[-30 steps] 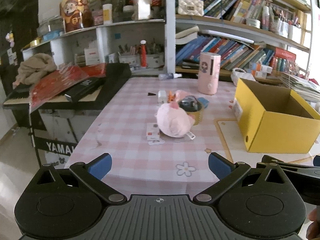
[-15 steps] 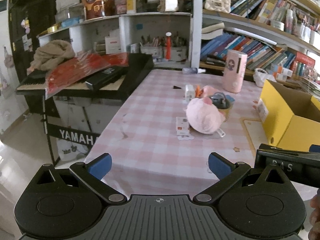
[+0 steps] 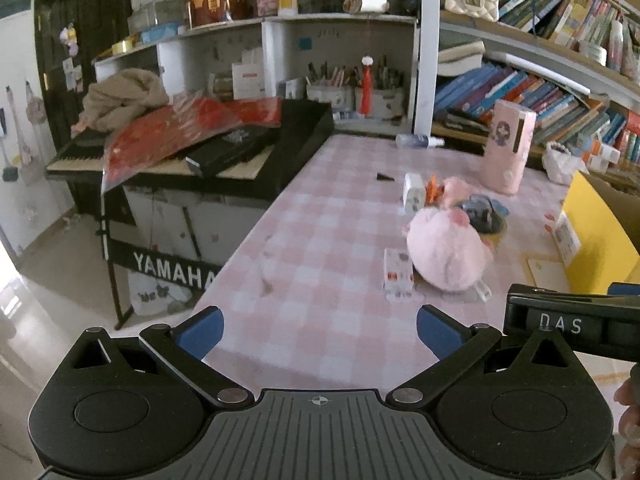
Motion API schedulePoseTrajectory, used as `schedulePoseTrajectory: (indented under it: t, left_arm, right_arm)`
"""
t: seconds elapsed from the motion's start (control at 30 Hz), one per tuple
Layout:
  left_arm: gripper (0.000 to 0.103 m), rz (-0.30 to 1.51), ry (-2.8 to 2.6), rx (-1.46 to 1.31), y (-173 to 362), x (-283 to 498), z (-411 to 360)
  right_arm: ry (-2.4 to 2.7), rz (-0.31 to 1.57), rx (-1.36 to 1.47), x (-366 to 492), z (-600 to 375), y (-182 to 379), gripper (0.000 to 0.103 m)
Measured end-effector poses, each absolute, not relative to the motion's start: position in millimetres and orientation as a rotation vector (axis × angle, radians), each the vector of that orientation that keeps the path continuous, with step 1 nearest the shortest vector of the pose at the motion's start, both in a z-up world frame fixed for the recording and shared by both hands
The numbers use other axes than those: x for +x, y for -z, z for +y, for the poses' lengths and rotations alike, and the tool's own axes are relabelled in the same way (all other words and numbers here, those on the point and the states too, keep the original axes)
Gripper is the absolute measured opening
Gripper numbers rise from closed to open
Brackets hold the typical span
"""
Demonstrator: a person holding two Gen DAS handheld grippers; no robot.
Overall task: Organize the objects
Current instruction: 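Move both tools toward the pink plush pig and white card, then grasp the pink plush pig with the right tool while the left tool grasps the white card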
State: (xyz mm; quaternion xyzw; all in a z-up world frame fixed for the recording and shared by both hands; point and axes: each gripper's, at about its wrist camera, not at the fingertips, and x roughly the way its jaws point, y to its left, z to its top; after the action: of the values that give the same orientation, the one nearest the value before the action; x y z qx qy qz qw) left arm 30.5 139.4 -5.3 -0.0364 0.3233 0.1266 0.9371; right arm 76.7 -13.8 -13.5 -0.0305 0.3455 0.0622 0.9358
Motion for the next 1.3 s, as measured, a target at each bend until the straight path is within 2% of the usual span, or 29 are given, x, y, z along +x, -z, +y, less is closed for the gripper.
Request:
schedulePoseTrajectory:
  t: [0.27, 0.63, 0.8, 0.9, 0.97, 1.23, 1.3]
  left_arm:
    - [0.103, 0.679, -0.273, -0.136, 13.9, 71.5, 137.2]
    - [0.103, 0.766, -0.300, -0.095, 27.2, 111.3, 131.8]
    - [0.103, 0.808, -0.291, -0.064, 30.6, 123.5, 128.7]
    - [0.103, 0.815, -0.261, -0.063, 31.0, 131.7, 125.9]
    - [0.103, 0.814, -0.237, -0.073, 31.3, 138.3, 123.1]
    - [0.101, 0.807, -0.155, -0.076, 36.7, 169.3, 107.5]
    - [0.097, 0.808, -0.145, -0.070, 39.8, 177.7, 104.0]
  right_arm:
    - [-0.256, 0.722, -0.037, 136.7, -14.5, 14.7, 0.095]
    - [-0.505, 0.828, -0.092, 207.0, 12.8, 36.2, 0.095]
    - [-0.524, 0.857, -0.158, 221.8, 21.5, 53.5, 0.079]
    - [-0.568, 0.833, -0.153, 225.5, 17.1, 46.8, 0.062]
    - [-0.594, 0.822, -0.107, 227.4, 9.4, 36.5, 0.059]
    - [-0.516, 0.575, 0.006, 218.6, -40.4, -22.5, 0.059]
    - [-0.454, 0.539, 0.021, 219.3, -53.6, -28.6, 0.059]
